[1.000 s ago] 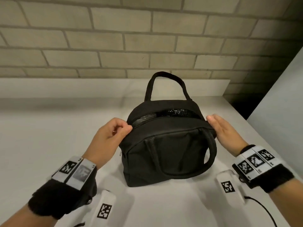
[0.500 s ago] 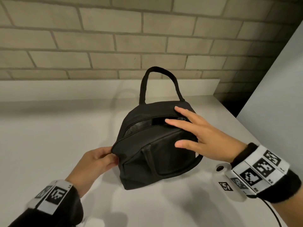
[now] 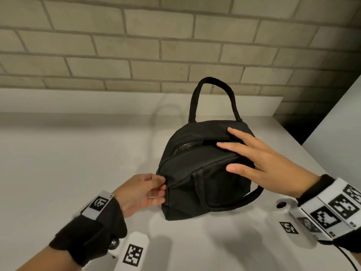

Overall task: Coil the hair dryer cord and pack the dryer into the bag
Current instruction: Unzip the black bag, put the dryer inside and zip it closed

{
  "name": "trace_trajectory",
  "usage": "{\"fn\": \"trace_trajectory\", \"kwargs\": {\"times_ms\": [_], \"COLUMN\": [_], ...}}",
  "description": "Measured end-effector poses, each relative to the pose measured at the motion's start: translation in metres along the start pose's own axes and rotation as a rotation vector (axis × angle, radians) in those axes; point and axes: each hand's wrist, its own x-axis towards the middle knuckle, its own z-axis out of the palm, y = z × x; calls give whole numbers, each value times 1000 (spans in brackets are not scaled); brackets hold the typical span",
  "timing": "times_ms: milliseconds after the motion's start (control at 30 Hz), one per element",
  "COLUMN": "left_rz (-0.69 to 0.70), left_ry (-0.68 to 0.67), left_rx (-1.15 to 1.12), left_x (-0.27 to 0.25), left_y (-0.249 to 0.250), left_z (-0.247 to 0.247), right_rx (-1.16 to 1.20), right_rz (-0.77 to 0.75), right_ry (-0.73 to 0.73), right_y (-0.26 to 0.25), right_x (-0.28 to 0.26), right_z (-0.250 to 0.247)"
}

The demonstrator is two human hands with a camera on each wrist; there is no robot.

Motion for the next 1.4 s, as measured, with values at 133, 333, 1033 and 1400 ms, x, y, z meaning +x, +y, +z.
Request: {"fn": "trace_trajectory", "kwargs": {"times_ms": [133,333,1033,1400], "left_rz": [84,130,243,369], "left_ry": [34,89,191,105], "left_rx": [99,226,337,213], "left_x": [-5,-11,-29,-43], "left_y": [4,11,35,46], "left_z": [-4,-10,-5,8], "right_rx": [-172,-222,-286,-455], "right_rz": [-125,-214,-202,-349], "right_ry": [49,21,-25,422], "right_y": [-16,-74,-97,-97], "right_x": [1,29,74,84], "right_z": [4,3,19,55]}}
